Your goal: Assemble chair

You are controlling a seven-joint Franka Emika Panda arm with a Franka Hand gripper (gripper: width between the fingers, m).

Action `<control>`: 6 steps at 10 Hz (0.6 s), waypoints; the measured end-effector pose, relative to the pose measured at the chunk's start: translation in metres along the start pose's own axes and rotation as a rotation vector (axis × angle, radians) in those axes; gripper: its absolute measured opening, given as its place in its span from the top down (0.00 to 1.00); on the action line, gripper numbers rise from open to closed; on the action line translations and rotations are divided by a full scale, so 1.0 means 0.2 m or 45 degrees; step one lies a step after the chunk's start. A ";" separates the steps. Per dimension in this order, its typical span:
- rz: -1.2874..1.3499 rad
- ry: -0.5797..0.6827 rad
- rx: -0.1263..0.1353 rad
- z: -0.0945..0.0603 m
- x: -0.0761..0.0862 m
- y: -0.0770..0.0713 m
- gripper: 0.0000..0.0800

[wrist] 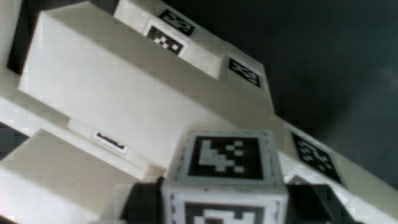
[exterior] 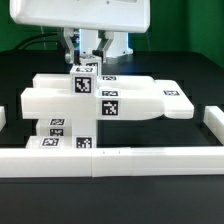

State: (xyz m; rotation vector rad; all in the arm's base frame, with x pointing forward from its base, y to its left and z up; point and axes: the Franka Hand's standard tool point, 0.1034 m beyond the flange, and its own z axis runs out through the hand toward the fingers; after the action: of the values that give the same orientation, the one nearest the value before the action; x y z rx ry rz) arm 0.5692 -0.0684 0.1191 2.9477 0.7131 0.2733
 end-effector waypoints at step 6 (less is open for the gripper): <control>0.603 0.005 -0.007 0.00 0.00 0.01 0.65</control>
Offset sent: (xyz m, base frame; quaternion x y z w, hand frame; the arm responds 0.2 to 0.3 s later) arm -0.0025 -0.0073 -0.0033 -0.0276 -0.0027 0.1636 0.9861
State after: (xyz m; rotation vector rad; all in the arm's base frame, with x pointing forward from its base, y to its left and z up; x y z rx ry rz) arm 0.5702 -0.0706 0.1191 3.0699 0.0018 0.3115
